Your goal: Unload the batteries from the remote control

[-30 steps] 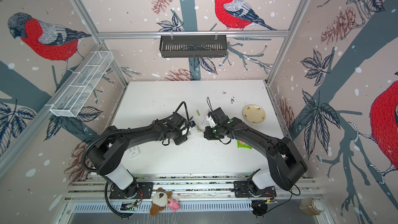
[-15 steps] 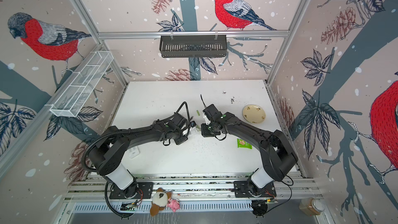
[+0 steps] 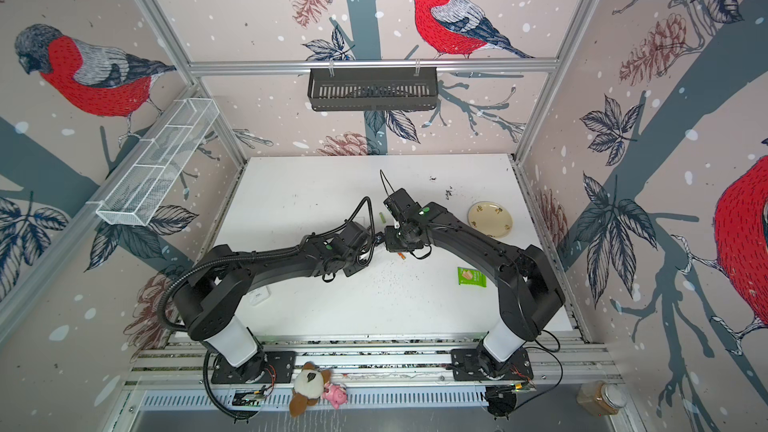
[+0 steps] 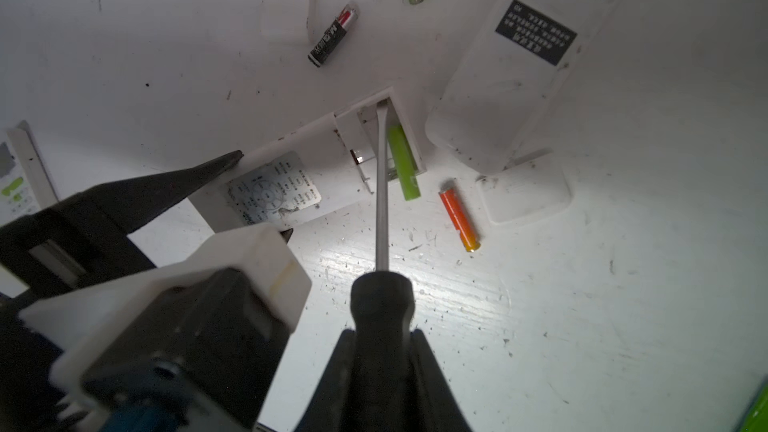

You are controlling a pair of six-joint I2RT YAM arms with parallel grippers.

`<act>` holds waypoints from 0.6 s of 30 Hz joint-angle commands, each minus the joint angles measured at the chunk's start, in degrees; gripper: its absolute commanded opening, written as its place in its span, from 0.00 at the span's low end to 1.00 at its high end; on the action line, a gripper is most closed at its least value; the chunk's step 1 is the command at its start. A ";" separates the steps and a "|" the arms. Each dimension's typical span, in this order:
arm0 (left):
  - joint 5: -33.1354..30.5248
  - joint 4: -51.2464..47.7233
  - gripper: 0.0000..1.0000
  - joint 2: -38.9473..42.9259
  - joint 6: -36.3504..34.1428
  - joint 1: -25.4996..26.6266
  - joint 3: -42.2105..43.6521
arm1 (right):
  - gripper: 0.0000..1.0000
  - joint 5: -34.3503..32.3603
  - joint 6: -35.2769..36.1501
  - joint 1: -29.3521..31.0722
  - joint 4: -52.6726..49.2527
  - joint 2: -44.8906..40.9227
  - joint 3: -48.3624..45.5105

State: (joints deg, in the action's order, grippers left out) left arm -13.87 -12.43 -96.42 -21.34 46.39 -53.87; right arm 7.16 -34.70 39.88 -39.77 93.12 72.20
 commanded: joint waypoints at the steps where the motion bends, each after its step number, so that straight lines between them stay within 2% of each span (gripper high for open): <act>1: -2.22 -2.18 0.00 0.13 0.03 0.01 0.41 | 0.00 -2.37 -0.09 -0.66 -0.56 2.29 2.11; 10: -1.95 -0.41 0.00 -0.67 0.99 -0.05 1.95 | 0.01 0.86 3.70 -1.29 -5.88 3.90 2.44; 18: 2.05 -0.35 0.00 -1.62 3.48 -2.38 3.28 | 0.00 0.90 3.41 -3.90 -6.66 -3.22 -0.13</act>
State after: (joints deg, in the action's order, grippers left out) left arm -13.50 -9.80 -97.60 -19.20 45.10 -51.22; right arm 10.17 -31.27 37.28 -44.14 92.07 72.73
